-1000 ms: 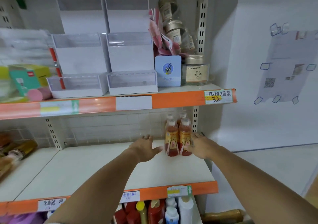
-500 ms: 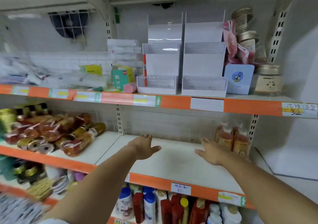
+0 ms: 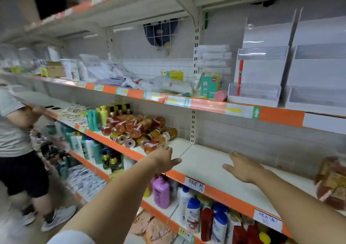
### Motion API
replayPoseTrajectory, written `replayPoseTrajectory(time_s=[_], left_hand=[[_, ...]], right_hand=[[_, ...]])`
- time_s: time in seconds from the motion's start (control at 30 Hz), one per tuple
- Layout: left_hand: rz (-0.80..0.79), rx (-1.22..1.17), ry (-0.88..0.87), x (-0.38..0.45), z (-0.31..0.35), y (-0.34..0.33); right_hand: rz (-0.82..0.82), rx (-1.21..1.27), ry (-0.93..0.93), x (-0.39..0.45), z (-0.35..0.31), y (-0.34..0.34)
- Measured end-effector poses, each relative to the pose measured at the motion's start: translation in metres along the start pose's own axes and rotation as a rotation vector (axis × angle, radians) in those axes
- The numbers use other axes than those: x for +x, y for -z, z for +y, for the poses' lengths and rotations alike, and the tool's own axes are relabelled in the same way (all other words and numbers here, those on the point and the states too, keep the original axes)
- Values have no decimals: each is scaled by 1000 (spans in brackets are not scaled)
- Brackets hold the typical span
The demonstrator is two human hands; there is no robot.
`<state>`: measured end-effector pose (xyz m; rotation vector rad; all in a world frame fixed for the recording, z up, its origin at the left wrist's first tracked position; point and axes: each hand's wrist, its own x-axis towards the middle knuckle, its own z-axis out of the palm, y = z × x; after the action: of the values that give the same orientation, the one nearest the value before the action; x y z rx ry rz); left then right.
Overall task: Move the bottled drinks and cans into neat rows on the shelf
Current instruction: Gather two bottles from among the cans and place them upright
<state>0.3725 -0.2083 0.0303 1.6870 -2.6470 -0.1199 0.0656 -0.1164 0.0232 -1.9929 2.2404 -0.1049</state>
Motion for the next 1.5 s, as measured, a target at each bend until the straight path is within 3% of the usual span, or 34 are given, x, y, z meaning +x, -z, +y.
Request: replayPoseTrajectory(time_s=[0.4, 0.7, 1.5], left_hand=[[36, -62, 169, -37, -95, 8], [31, -62, 294, -12, -153, 9], [19, -92, 379, 133, -228, 12]], right_hand=[[25, 16, 199, 57, -103, -7], [9, 23, 316, 137, -161, -15], [-128, 179, 398, 316, -189, -45]])
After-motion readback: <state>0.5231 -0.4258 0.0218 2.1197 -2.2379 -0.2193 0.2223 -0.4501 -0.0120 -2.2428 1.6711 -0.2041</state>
